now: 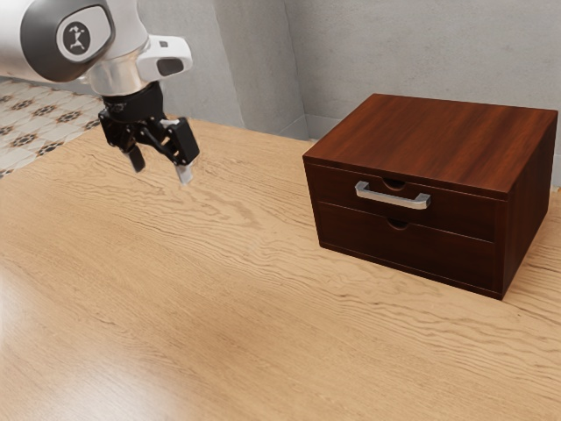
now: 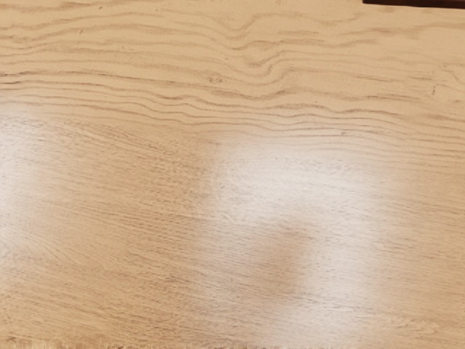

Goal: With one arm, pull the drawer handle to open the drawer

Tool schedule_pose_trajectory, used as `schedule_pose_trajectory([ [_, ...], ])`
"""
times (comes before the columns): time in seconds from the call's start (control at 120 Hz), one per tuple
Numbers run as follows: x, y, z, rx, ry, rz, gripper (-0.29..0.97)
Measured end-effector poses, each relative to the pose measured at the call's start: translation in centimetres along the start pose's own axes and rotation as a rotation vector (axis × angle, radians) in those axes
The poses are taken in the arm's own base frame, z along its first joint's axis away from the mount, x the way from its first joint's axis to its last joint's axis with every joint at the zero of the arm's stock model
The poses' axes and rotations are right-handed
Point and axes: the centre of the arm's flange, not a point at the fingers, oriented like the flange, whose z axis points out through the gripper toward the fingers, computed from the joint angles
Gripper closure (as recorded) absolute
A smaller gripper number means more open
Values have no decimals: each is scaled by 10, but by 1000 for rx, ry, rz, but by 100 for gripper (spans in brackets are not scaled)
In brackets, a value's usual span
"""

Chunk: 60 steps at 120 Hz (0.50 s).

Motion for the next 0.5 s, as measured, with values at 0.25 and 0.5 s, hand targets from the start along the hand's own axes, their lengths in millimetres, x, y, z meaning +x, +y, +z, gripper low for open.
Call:
schedule_pose_trajectory([
  [0.25,-5,-6,-32,-31,60,32,0],
  [0.5,-57,-5,-155,-16,371,447,0],
])
